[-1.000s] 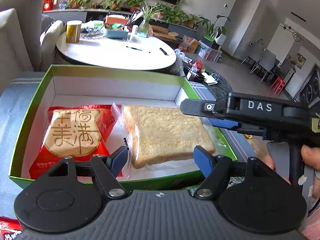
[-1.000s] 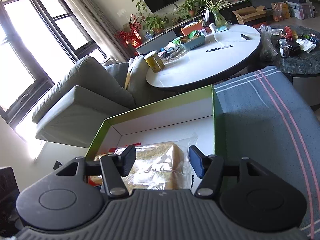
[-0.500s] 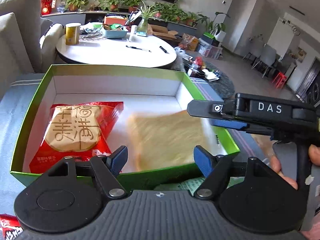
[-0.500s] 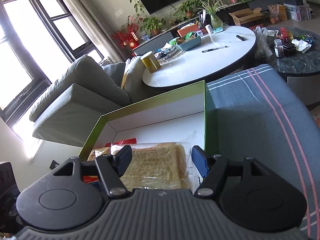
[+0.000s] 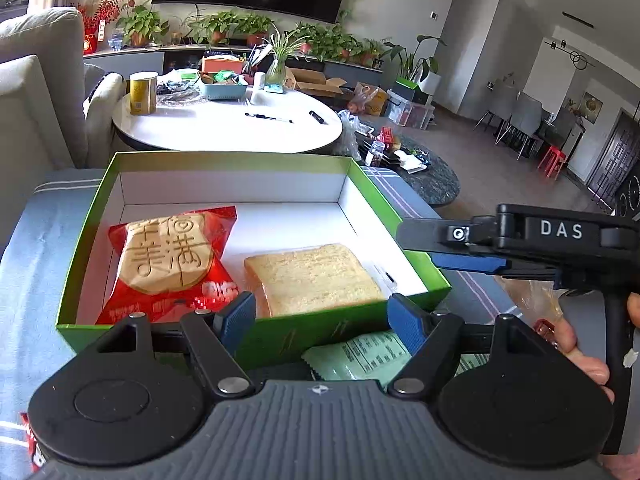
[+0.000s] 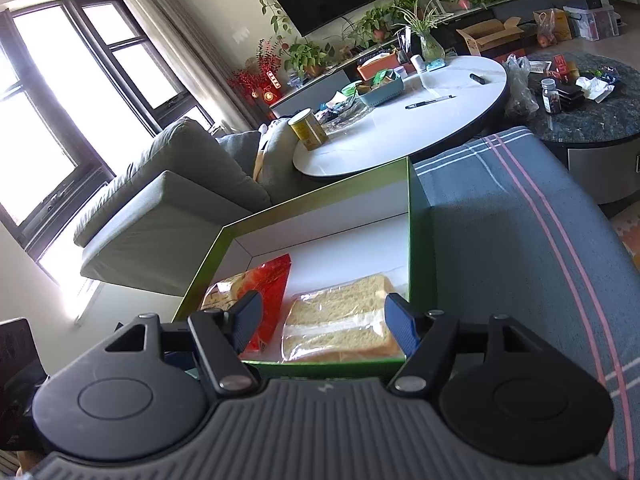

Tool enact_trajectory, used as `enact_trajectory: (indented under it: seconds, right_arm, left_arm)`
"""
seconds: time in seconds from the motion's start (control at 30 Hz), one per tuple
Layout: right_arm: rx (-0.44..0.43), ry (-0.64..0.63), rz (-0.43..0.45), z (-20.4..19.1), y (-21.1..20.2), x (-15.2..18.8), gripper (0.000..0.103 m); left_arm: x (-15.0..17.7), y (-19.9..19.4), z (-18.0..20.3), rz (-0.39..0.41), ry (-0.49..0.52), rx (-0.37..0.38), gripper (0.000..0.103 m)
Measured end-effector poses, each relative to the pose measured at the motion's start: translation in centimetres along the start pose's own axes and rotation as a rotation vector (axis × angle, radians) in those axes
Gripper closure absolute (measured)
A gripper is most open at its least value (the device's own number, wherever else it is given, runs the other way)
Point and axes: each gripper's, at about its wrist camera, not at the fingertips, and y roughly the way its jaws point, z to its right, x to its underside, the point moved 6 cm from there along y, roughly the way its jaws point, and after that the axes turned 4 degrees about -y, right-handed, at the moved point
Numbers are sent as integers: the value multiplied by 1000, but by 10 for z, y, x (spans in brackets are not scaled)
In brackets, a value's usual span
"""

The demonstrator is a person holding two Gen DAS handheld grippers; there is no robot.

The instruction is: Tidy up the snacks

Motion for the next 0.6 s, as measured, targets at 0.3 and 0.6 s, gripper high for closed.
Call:
enact_trajectory:
  seconds: [0.3,0.6]
  right_arm:
    - [60,-9,-43,3,-16,23,24]
    - [108,15,-118,12,-3,46,24]
  left_arm:
    - [19,-9,3,-27,17,5,32]
    - [42,-2,4,-91,15,12,32]
